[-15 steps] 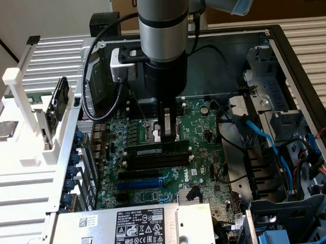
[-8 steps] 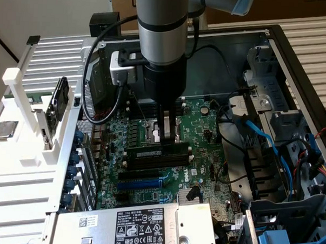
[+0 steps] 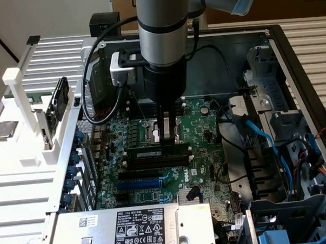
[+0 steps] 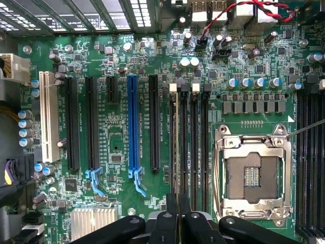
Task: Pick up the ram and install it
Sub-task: 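Insert the ram into the slot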
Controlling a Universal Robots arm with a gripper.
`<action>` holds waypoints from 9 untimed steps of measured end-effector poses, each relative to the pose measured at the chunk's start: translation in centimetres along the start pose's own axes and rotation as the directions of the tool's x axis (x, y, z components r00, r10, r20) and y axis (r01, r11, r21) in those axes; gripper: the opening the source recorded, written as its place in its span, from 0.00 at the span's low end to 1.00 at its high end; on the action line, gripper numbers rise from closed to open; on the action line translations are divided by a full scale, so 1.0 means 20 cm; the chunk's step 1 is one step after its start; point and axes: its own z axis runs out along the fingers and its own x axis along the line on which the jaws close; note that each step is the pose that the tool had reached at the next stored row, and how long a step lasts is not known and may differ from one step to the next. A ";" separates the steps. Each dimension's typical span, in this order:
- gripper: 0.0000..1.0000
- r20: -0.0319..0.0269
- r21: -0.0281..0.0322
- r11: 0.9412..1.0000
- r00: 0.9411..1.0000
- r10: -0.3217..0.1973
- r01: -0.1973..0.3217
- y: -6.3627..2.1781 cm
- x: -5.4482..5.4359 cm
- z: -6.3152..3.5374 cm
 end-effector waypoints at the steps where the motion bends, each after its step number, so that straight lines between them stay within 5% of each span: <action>1: 0.12 0.000 0.000 1.000 1.000 0.000 0.000 0.000 0.00 0.000; 5: 0.12 0.002 -0.004 1.000 1.000 0.000 0.000 -0.004 0.00 0.001; 7: 0.12 0.004 -0.013 1.000 1.000 0.000 0.000 -0.007 0.00 0.001; 9: 0.12 0.006 -0.016 1.000 1.000 0.000 0.000 -0.010 0.01 0.001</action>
